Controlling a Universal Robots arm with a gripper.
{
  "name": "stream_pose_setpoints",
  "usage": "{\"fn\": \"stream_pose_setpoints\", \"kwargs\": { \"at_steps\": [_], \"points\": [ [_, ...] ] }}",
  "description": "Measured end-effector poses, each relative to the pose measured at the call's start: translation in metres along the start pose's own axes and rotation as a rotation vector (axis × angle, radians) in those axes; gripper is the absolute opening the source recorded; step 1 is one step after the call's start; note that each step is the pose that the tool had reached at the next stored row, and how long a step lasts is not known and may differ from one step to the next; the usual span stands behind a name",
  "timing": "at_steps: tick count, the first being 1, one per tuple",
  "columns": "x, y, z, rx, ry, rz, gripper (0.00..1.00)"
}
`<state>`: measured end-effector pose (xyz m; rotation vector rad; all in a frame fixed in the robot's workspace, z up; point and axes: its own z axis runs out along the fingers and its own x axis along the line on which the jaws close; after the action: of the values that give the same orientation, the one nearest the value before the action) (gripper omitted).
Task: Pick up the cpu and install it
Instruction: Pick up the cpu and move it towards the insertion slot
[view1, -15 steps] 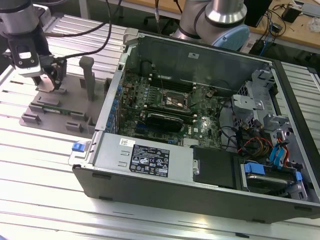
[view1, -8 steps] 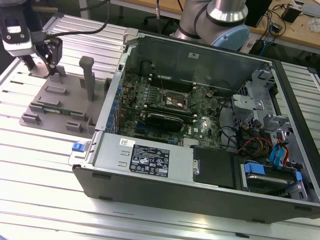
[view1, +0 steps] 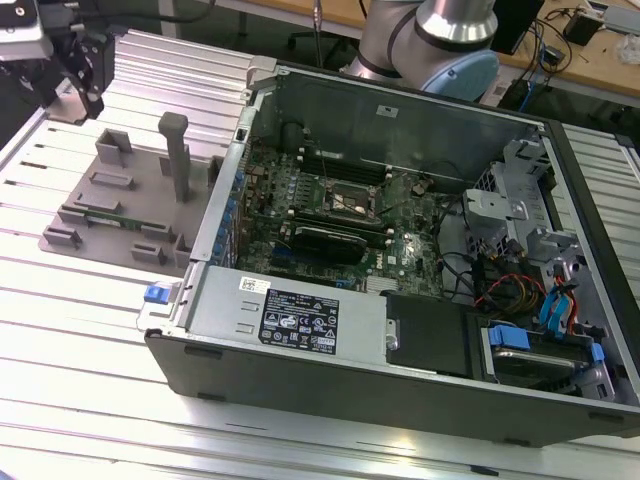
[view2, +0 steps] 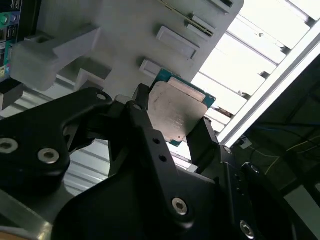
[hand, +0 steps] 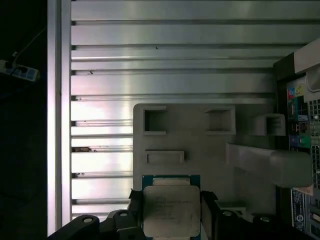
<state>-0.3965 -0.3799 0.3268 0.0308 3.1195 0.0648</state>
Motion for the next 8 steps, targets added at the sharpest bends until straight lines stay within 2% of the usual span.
{"fn": "stream_pose_setpoints", "kwargs": {
  "at_steps": [3,4,8],
  "points": [
    [-0.0003,0.0007,-0.0135,0.0000,-0.0001,0.000,0.55],
    [-0.0005,0.0012,-0.0228,0.0000,-0.0001,0.000,0.55],
    [-0.0007,0.0021,-0.0372,0.0003,-0.0002,0.000,0.55]
  ]
}}
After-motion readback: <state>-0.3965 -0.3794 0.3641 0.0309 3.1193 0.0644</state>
